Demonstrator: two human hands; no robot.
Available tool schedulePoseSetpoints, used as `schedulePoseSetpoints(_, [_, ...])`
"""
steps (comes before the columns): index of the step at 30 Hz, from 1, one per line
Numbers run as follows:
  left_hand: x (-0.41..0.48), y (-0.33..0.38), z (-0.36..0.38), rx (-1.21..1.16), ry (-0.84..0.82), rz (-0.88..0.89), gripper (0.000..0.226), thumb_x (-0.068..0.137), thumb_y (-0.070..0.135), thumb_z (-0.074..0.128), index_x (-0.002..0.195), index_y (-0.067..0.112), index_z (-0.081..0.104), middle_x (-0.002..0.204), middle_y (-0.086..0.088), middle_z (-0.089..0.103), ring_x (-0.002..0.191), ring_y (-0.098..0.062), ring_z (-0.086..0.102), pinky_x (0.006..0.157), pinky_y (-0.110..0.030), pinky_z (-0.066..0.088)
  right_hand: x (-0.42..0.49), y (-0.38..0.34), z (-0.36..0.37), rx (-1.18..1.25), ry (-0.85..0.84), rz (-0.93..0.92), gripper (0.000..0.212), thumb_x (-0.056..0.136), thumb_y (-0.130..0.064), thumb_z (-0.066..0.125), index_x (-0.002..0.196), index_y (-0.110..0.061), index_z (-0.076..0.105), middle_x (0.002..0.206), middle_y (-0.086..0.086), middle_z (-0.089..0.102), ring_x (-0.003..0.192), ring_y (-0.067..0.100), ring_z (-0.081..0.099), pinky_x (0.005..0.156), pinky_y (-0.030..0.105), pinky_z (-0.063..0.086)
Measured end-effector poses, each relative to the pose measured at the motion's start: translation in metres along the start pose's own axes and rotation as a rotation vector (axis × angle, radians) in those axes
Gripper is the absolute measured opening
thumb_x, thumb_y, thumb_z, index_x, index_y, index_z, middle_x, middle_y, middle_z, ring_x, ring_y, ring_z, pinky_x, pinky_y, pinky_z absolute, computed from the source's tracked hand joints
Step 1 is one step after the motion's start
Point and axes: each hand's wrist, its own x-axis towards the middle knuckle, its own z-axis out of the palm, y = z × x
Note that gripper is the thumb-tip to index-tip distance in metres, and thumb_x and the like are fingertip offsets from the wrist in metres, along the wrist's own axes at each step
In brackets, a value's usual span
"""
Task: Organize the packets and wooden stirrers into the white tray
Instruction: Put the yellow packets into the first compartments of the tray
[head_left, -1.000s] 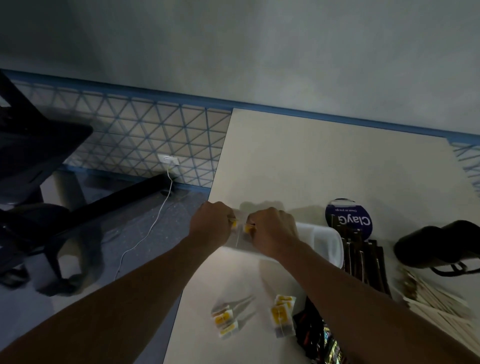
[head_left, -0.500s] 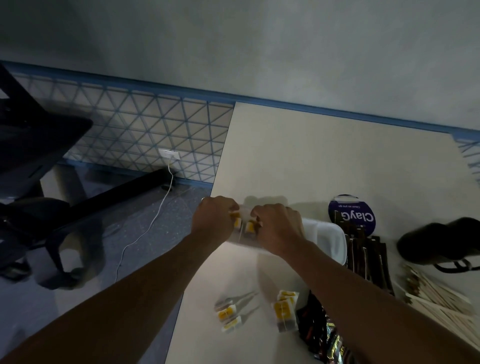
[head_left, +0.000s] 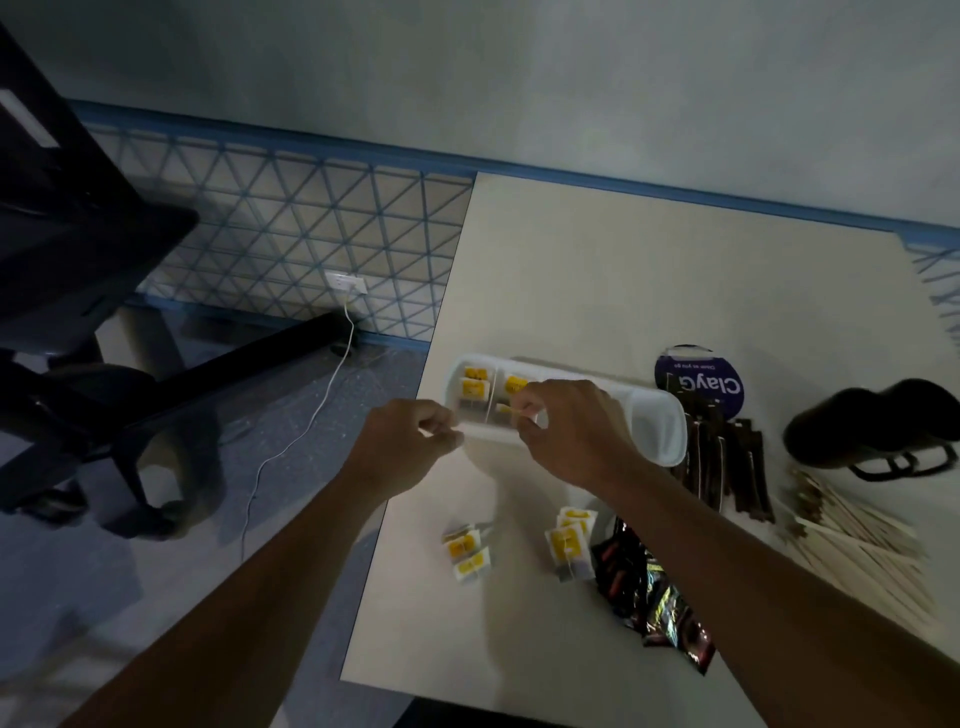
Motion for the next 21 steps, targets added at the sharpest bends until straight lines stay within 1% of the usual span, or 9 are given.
schedulePoseSetpoints(1, [-0.008,-0.004,0.003,-0.002,-0.013,-0.013,0.018,0.082,0.028,0.076,0.098,0.02,0.076,0.084,0.009,0.071,0.073,0.012,0.057,0.064,0.001,0.037,-0.007,0.0,0.003,0.023,-0.011,-0.001,0.02,0.084,-0.036,0.059,0.101,-0.033,0.07,0.104,-0.009,0.073,0.099,0.023,0.066,0.082,0.038,0.054])
schedulePoseSetpoints(4, [-0.029,-0.012,0.013,-0.013,-0.039,-0.046,0.018,0.082,0.031,0.076,0.098,0.021,0.076,0.079,0.014,0.068,0.072,0.013,0.057,0.061,0.002,0.036,-0.031,-0.002,0.013,0.089,-0.044,-0.005,0.021,0.085,-0.033,0.062,0.104,-0.032,0.072,0.103,-0.011,0.074,0.099,0.018,0.068,0.084,0.036,0.055])
schedulePoseSetpoints(8, [-0.052,-0.018,0.022,-0.028,-0.096,-0.06,0.024,0.083,0.035,0.075,0.104,0.023,0.074,0.083,0.017,0.065,0.076,0.013,0.056,0.064,-0.003,0.036,-0.061,-0.005,0.032,0.122,-0.128,-0.007,0.024,0.083,-0.033,0.06,0.104,-0.033,0.071,0.102,-0.01,0.074,0.097,0.017,0.067,0.084,0.035,0.055])
schedulePoseSetpoints(11, [-0.064,-0.019,0.028,-0.02,-0.159,-0.067,0.03,0.083,0.041,0.073,0.109,0.026,0.072,0.089,0.017,0.068,0.077,0.014,0.056,0.066,-0.006,0.037,-0.078,-0.008,0.047,0.153,-0.194,0.005,0.029,0.082,-0.032,0.062,0.11,-0.034,0.069,0.105,-0.013,0.072,0.103,0.015,0.065,0.093,0.035,0.051])
schedulePoseSetpoints(13, [-0.07,-0.021,0.031,-0.021,-0.197,-0.079,0.039,0.08,0.047,0.074,0.113,0.026,0.071,0.096,0.016,0.07,0.078,0.009,0.06,0.069,-0.009,0.041,-0.086,-0.009,0.054,0.163,-0.231,0.012,0.034,0.084,-0.031,0.064,0.117,-0.033,0.067,0.112,-0.013,0.07,0.11,0.015,0.061,0.097,0.035,0.048])
schedulePoseSetpoints(15, [-0.075,-0.022,0.034,-0.029,-0.235,-0.084,0.053,0.073,0.052,0.078,0.119,0.026,0.068,0.105,0.013,0.071,0.084,0.001,0.065,0.076,-0.016,0.047,-0.092,-0.01,0.059,0.145,-0.249,0.007,0.037,0.085,-0.03,0.065,0.122,-0.031,0.065,0.117,-0.011,0.068,0.113,0.016,0.059,0.097,0.033,0.047])
schedulePoseSetpoints(17, [-0.08,-0.022,0.037,-0.008,-0.251,-0.068,0.061,0.069,0.049,0.083,0.122,0.024,0.066,0.112,0.009,0.071,0.089,-0.007,0.067,0.083,-0.025,0.052,-0.097,-0.01,0.062,0.125,-0.246,0.001,0.037,0.085,-0.03,0.065,0.122,-0.03,0.065,0.119,-0.012,0.067,0.114,0.017,0.059,0.096,0.032,0.047])
schedulePoseSetpoints(19, [-0.084,-0.022,0.041,0.007,-0.242,-0.053,0.063,0.067,0.043,0.086,0.123,0.021,0.066,0.114,0.004,0.071,0.093,-0.012,0.067,0.088,-0.032,0.054,-0.101,-0.01,0.066,0.124,-0.256,0.005,0.037,0.085,-0.031,0.066,0.122,-0.031,0.064,0.12,-0.012,0.066,0.115,0.017,0.058,0.096,0.034,0.047])
schedulePoseSetpoints(21, [-0.086,-0.021,0.044,0.027,-0.228,-0.051,0.058,0.071,0.037,0.085,0.122,0.019,0.066,0.115,0.001,0.071,0.098,-0.015,0.067,0.091,-0.034,0.053,-0.104,-0.011,0.069,0.114,-0.259,0.001,0.035,0.086,-0.032,0.065,0.122,-0.031,0.064,0.122,-0.011,0.066,0.116,0.017,0.057,0.097,0.036,0.047])
